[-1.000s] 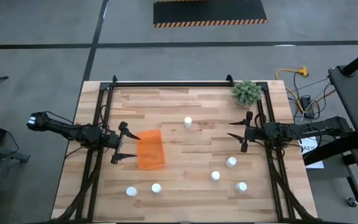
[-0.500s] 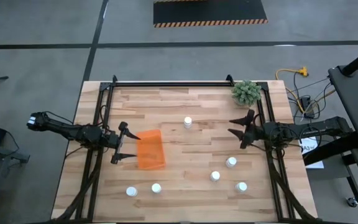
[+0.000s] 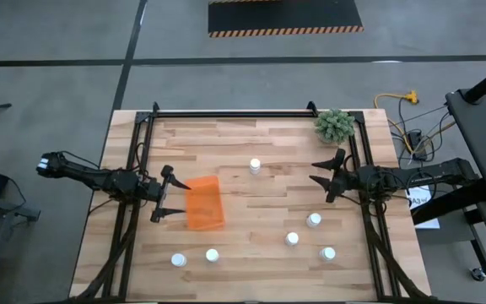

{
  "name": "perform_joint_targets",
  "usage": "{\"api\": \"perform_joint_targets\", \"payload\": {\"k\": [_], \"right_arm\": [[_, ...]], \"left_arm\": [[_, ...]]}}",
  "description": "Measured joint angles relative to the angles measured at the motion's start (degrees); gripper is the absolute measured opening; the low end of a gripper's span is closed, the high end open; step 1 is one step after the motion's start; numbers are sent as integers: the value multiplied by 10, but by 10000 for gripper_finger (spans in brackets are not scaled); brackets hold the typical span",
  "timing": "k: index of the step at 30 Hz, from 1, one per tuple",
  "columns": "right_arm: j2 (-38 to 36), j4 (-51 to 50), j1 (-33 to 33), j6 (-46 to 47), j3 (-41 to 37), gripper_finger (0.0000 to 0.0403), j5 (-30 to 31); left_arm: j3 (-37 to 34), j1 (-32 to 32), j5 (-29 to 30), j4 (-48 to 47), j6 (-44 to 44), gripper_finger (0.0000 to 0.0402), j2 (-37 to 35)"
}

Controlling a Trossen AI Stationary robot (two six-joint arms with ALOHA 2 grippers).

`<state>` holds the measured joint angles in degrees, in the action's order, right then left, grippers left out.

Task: Pick and place pill bottles into a basket
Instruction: Put the white medicine bottle into the orange bin

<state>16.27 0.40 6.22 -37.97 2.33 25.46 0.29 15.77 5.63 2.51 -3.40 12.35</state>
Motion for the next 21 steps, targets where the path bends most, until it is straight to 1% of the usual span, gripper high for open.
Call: {"api": "perform_joint_targets", "payload": {"k": [2, 7, 10, 13, 21], "right_arm": [[0, 11, 0, 71, 0, 210, -4], [0, 72, 0, 295, 0, 210, -6], [0, 102, 0, 392, 0, 210, -6], [0, 113, 0, 444, 0, 210, -5], [0, 125, 0, 502, 0, 210, -6]], "left_arm": [[0, 0, 0, 0, 0, 345, 0], [0, 0, 0, 0, 0, 345, 0], [0, 0, 0, 0, 0, 345, 0], [0, 0, 0, 0, 0, 345, 0], [0, 0, 0, 0, 0, 345, 0]]}}
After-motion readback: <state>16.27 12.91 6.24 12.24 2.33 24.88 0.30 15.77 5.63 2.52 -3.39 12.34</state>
